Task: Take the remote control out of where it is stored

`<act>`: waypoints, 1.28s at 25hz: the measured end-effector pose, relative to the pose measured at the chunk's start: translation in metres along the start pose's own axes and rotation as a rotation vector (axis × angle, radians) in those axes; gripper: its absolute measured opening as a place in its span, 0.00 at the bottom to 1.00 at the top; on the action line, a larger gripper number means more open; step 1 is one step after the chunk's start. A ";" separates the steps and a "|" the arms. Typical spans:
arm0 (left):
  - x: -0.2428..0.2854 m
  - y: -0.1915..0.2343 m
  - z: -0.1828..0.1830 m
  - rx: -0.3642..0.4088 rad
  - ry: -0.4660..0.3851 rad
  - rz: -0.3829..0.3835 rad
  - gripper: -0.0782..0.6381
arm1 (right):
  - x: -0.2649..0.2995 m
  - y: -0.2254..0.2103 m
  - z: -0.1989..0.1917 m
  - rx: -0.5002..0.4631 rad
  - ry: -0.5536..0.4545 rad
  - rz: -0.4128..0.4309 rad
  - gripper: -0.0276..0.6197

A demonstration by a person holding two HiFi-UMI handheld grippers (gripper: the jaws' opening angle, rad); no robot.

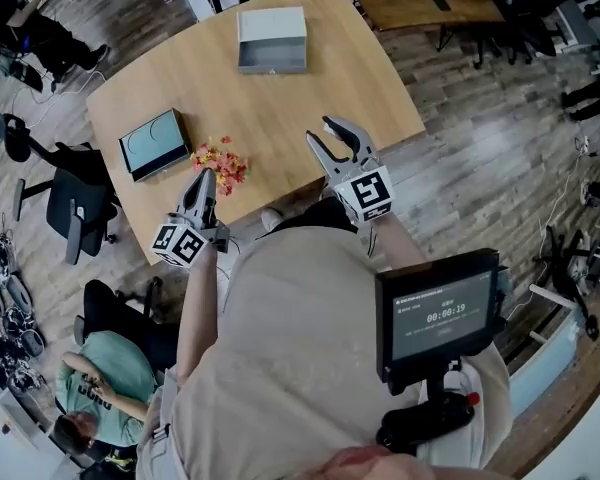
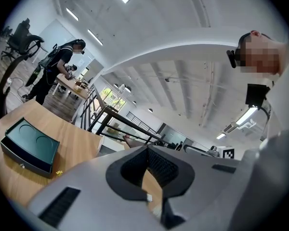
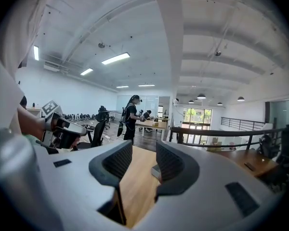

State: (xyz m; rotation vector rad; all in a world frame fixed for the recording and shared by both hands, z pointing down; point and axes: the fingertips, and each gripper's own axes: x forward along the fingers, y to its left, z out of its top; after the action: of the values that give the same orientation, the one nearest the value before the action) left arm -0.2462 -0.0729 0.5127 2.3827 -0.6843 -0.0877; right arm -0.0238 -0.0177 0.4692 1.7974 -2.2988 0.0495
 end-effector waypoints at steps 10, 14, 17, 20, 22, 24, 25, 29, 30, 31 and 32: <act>0.000 0.006 0.005 -0.010 -0.027 0.022 0.12 | 0.032 -0.003 0.006 -0.032 0.021 0.029 0.29; -0.004 0.007 0.005 -0.009 -0.025 0.023 0.12 | 0.033 -0.008 0.003 -0.024 0.026 -0.025 0.18; -0.010 0.006 0.002 -0.009 -0.025 0.025 0.12 | 0.030 -0.011 0.000 0.003 0.022 -0.045 0.18; -0.017 0.009 -0.003 -0.018 -0.016 0.029 0.12 | 0.028 -0.009 -0.008 0.021 0.037 -0.049 0.18; -0.021 0.011 -0.006 -0.030 -0.010 0.027 0.12 | 0.029 -0.006 -0.011 0.027 0.045 -0.049 0.18; -0.023 0.010 -0.010 -0.044 -0.005 0.022 0.12 | 0.029 -0.001 -0.013 0.029 0.048 -0.047 0.18; -0.024 0.009 -0.011 -0.047 0.000 0.020 0.12 | 0.029 0.001 -0.013 0.029 0.048 -0.046 0.18; -0.025 0.008 -0.014 -0.047 0.008 0.007 0.12 | 0.029 0.010 -0.011 0.023 0.042 -0.042 0.18; -0.026 0.008 -0.014 -0.046 0.008 0.003 0.12 | 0.028 0.011 -0.012 0.023 0.043 -0.044 0.18; -0.026 0.008 -0.014 -0.045 0.009 -0.001 0.12 | 0.027 0.012 -0.014 0.023 0.045 -0.045 0.18; -0.026 0.008 -0.015 -0.044 0.010 -0.003 0.12 | 0.025 0.012 -0.015 0.025 0.045 -0.046 0.18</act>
State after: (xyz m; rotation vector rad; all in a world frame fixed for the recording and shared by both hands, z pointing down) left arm -0.2685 -0.0568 0.5260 2.3409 -0.6675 -0.0907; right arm -0.0388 -0.0365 0.4903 1.8406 -2.2349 0.1103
